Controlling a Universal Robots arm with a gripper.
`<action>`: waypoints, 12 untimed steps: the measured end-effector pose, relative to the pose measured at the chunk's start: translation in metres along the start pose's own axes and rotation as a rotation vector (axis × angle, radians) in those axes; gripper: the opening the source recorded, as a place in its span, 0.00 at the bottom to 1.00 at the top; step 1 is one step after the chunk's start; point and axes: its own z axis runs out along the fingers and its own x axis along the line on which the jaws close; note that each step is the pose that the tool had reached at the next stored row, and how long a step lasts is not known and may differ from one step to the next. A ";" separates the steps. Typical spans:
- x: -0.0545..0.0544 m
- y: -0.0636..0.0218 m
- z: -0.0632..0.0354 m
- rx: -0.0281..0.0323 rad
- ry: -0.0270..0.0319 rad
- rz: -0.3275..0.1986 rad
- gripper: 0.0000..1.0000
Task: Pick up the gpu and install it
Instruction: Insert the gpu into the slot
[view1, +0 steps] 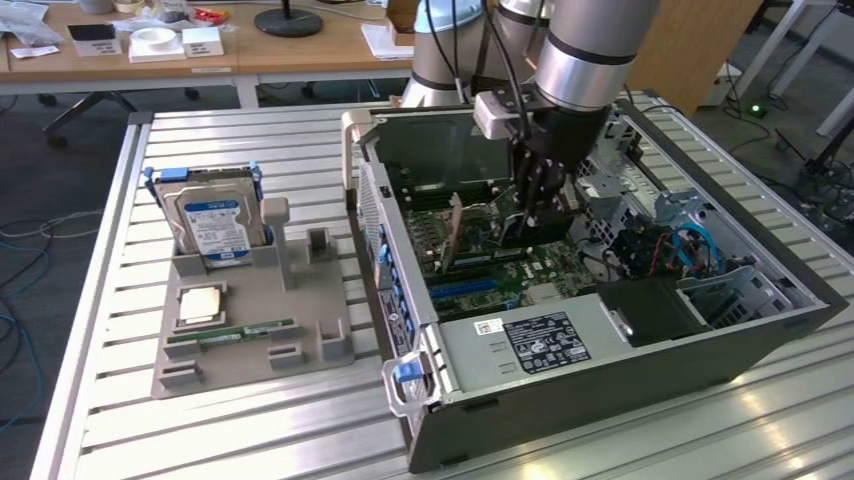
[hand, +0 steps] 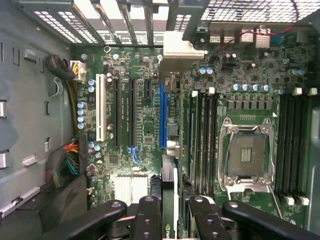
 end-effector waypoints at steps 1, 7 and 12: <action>0.000 0.0016 0.0013 0.0000 0.0000 -0.001 0.26; 0.000 0.0092 0.0066 -0.0002 0.0003 -0.003 0.26; 0.000 0.0155 0.0134 -0.0001 0.0003 -0.005 0.26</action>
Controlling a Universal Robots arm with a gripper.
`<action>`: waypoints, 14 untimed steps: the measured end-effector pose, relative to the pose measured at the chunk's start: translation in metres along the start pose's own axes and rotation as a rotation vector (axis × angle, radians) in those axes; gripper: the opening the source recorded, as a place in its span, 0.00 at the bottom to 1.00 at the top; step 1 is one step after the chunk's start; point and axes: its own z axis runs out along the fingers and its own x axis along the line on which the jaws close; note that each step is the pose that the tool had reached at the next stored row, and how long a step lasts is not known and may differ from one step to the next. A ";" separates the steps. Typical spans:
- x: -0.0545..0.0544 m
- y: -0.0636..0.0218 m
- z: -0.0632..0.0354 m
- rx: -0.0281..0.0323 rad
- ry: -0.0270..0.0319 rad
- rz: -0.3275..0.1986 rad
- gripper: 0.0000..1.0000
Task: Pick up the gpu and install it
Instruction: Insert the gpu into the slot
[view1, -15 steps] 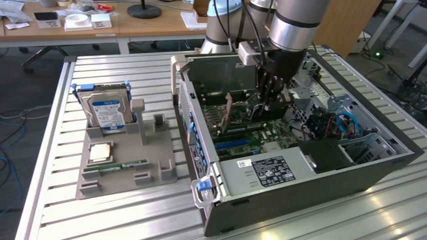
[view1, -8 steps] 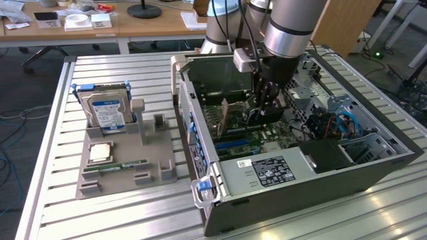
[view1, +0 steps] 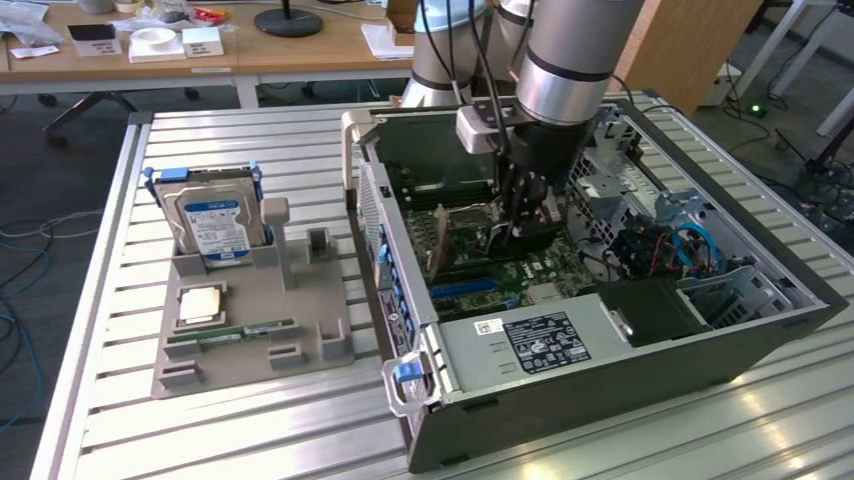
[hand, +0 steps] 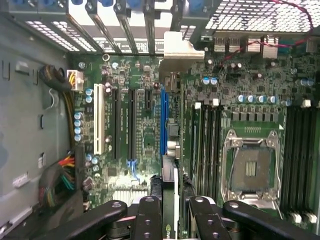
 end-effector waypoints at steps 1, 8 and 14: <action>0.000 0.0016 0.0012 0.0000 -0.0001 -0.001 0.26; 0.000 0.0070 0.0038 0.0000 0.0005 -0.003 0.26; 0.000 0.0125 0.0080 -0.0001 0.0005 -0.006 0.26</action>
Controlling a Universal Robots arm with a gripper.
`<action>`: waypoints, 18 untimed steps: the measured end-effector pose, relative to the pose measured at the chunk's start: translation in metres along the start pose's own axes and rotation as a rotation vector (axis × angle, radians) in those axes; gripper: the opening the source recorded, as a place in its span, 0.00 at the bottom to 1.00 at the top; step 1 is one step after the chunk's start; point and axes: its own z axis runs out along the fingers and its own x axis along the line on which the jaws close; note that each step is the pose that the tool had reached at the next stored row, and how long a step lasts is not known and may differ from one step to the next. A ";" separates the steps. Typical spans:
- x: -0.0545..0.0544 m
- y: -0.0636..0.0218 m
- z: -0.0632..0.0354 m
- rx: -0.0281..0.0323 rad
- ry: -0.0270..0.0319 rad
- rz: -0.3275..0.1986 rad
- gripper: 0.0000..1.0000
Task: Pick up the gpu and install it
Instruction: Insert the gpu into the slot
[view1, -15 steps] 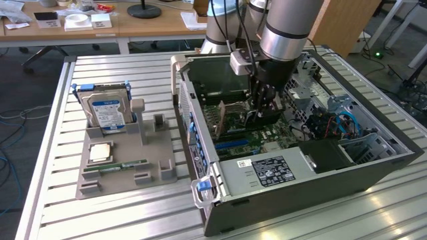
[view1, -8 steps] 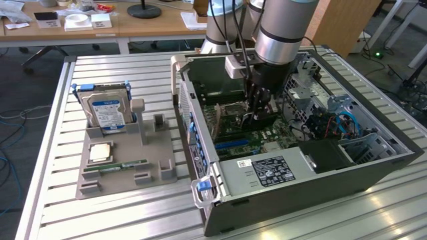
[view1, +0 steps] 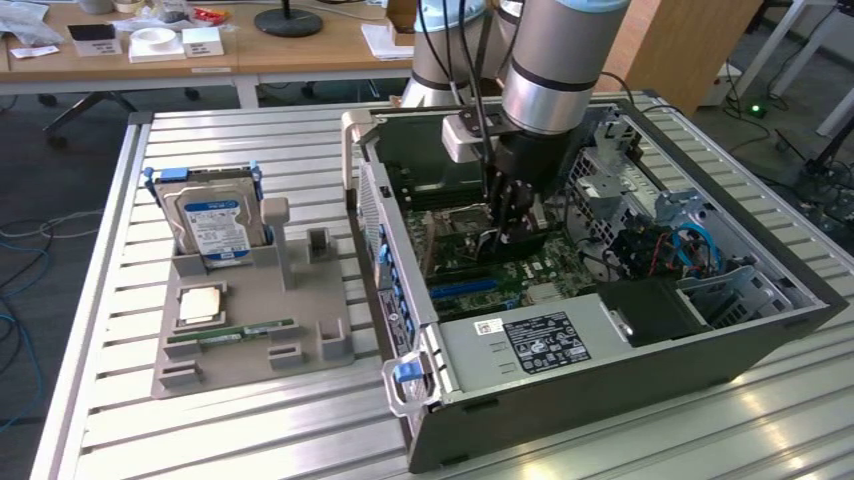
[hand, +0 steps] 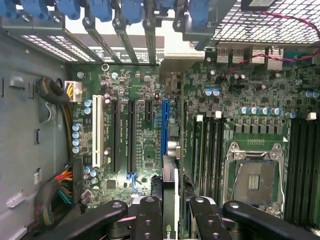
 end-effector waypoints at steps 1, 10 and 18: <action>0.000 0.0006 0.0012 -0.0001 0.0001 -0.001 0.26; 0.000 0.0040 0.0074 -0.0001 0.0005 -0.005 0.26; 0.003 0.0041 0.0074 -0.0001 0.0005 -0.006 0.26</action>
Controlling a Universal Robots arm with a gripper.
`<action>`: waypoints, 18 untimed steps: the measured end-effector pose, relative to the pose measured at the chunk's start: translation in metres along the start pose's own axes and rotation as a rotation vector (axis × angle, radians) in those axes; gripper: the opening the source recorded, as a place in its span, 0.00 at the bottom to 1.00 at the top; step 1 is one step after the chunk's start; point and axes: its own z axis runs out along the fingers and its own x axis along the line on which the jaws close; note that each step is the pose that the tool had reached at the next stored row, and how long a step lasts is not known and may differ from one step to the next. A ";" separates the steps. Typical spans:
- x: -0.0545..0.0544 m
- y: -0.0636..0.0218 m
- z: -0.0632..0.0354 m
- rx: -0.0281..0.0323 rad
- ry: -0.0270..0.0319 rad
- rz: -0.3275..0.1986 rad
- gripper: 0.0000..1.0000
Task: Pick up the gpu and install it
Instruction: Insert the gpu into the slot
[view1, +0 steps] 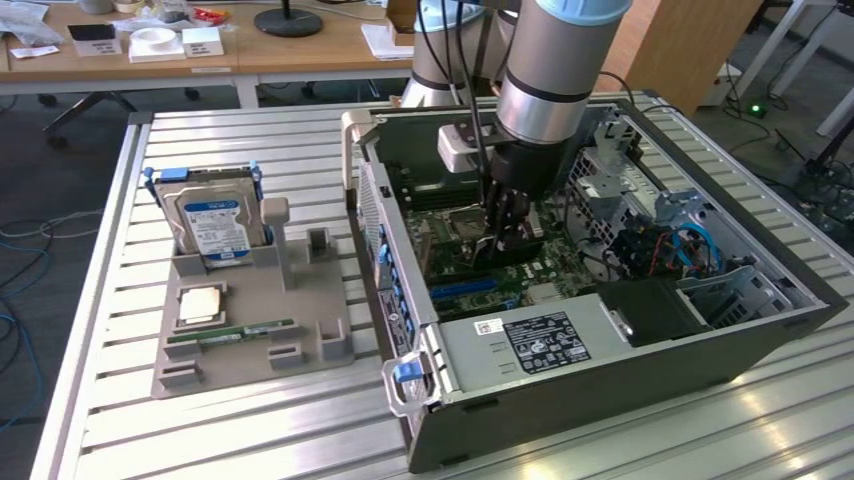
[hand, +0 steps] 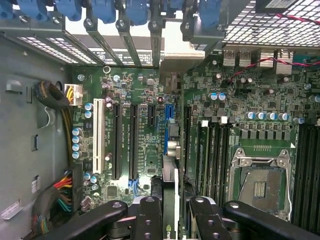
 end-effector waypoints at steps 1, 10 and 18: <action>0.000 0.0000 0.0000 0.0000 0.0000 0.000 0.26; 0.002 0.0035 0.0006 0.0000 -0.0010 -0.001 0.26; 0.004 0.0072 0.0021 0.0000 -0.0009 -0.001 0.26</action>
